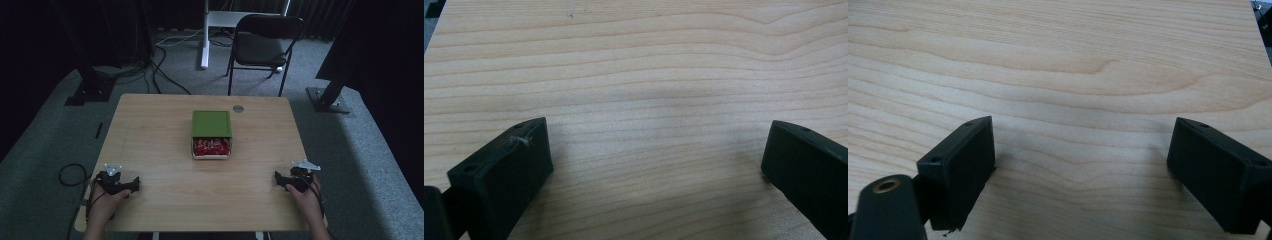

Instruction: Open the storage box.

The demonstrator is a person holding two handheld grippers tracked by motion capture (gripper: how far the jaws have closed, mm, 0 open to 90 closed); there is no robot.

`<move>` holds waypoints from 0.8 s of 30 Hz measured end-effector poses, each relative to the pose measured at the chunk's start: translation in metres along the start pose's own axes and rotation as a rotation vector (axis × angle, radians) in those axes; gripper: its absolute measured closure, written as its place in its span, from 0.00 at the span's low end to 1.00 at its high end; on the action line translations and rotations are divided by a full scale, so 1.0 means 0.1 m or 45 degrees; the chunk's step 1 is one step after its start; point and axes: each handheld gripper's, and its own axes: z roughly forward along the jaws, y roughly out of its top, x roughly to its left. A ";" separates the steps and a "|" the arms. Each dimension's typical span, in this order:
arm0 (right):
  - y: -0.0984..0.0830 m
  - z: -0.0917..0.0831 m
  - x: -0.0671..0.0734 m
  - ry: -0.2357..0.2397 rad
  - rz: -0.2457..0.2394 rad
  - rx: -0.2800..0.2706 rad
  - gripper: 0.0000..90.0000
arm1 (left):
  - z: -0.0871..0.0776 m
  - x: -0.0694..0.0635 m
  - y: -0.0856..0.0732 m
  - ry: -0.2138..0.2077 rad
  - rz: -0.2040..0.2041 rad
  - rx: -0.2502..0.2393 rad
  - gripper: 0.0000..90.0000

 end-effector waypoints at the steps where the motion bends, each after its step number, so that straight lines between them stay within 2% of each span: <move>1: 0.00 0.00 0.00 0.000 0.000 0.000 0.13 | 0.00 0.00 0.00 0.000 0.000 0.000 0.01; 10: 0.00 0.00 0.00 0.000 0.000 0.000 0.13 | -0.01 -0.01 -0.01 -0.006 0.009 0.002 0.01; 13: 0.00 0.00 0.00 0.000 0.000 0.000 0.13 | -0.01 -0.03 -0.01 -0.032 0.047 -0.004 0.01; 16: 0.00 0.00 0.00 0.000 0.000 0.000 0.13 | -0.02 -0.05 -0.01 -0.024 0.091 -0.017 0.01; 17: 0.00 0.00 0.00 0.000 0.000 0.000 0.13 | -0.02 -0.05 -0.01 -0.024 0.091 -0.017 0.01; 18: 0.00 0.00 0.00 0.000 0.001 0.000 0.13 | -0.02 -0.08 0.00 -0.017 0.124 -0.026 0.01; 24: 0.00 0.00 0.00 0.000 0.000 0.000 0.13 | 0.00 -0.17 0.04 -0.026 0.188 -0.026 0.01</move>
